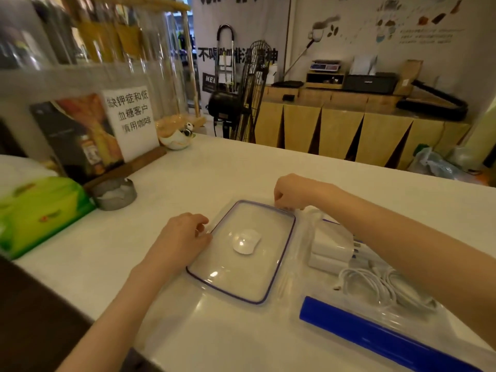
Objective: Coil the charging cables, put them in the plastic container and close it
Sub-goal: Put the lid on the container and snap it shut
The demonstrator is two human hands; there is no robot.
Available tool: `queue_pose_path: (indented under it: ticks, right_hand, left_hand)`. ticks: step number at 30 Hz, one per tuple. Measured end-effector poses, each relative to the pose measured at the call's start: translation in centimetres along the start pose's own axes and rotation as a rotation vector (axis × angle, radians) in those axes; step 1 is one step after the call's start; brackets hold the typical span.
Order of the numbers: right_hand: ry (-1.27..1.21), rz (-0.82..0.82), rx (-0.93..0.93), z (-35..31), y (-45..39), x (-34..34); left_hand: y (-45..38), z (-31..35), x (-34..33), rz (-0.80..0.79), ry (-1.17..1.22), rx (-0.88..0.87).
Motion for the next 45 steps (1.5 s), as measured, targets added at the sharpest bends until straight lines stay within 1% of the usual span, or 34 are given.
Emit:
queue_pose_path:
  ticks: [3,6,9,10,12,14,17,19,23,27,29,32,34,36,38,39,41,43,45]
  right_hand:
    - [-0.008,0.025,-0.001,-0.1,-0.4,0.2]
    - [-0.093,0.050,0.007,0.2,-0.3,0.8]
    - [-0.185,0.184,0.037,0.7,0.5,3.2]
    - [-0.210,0.243,0.052,0.9,1.0,4.2]
    - [-0.287,0.358,0.069,1.5,2.3,6.2]
    - [-0.368,0.461,0.072,2.3,3.9,7.9]
    - [-0.435,0.633,0.079,3.5,7.0,10.4]
    - [-0.483,0.750,0.069,4.7,9.5,11.6]
    - [-0.572,0.896,0.015,7.4,14.4,12.5]
    - [-0.772,0.999,-0.071,10.2,19.2,11.4]
    - [-0.912,1.015,-0.138,11.6,21.3,10.0]
    - [-1.132,0.991,-0.211,13.1,23.8,7.8]
    - [-1.297,0.958,-0.232,13.6,25.3,6.1]
    - [-1.285,0.931,-0.271,13.7,26.6,4.4]
    - [-1.281,0.938,-0.322,13.7,27.9,2.4]
    - [-1.241,0.950,-0.334,13.7,28.4,1.6]
    - [-1.204,0.955,-0.341,13.6,29.1,0.2]
    - [-1.240,0.948,-0.366,13.7,29.6,-1.2]
    - [-1.236,0.955,-0.373,13.5,30.0,-1.9]
  left_hand:
    - [-0.2,0.2,0.0,0.026,0.005,-0.026]
    - [-0.6,0.2,0.4,0.066,0.038,-0.019]
    - [-1.0,0.4,1.5,0.095,0.127,0.008]
    - [-1.2,0.4,1.8,0.085,0.199,0.029]
    - [-1.5,0.7,2.5,0.058,0.444,0.072]
    - [-1.9,1.8,3.3,0.034,0.656,0.071]
    - [-2.2,4.8,4.7,-0.002,0.810,-0.028]
    - [-2.3,7.0,5.7,0.011,0.872,-0.116]
    - [-1.3,11.7,7.2,0.088,0.831,-0.337]
    - [0.9,16.2,7.5,0.142,0.619,-0.573]
    - [2.2,18.3,7.4,0.163,0.515,-0.692]
    - [4.2,20.7,6.6,0.148,0.407,-0.843]
    - [5.4,21.6,5.4,0.118,0.356,-0.894]
    - [6.2,21.9,4.0,0.088,0.318,-0.927]
    - [6.9,21.9,2.3,0.040,0.269,-0.978]
    - [7.3,21.9,1.5,0.006,0.265,-0.998]
    - [7.9,21.7,0.2,-0.060,0.290,-1.018]
    - [8.4,21.3,-0.8,-0.109,0.318,-1.014]
    - [8.7,21.0,-1.3,-0.123,0.340,-0.999]
Point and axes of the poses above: each hand's wrist, its own y-axis away from the middle knuckle, its own x-axis out of the back of the hand, z = x × y, the point moved 9 cm from there along -y, towards the middle knuckle, and after that the axes turned 2 degrees about -x, right-handed, at the moved point
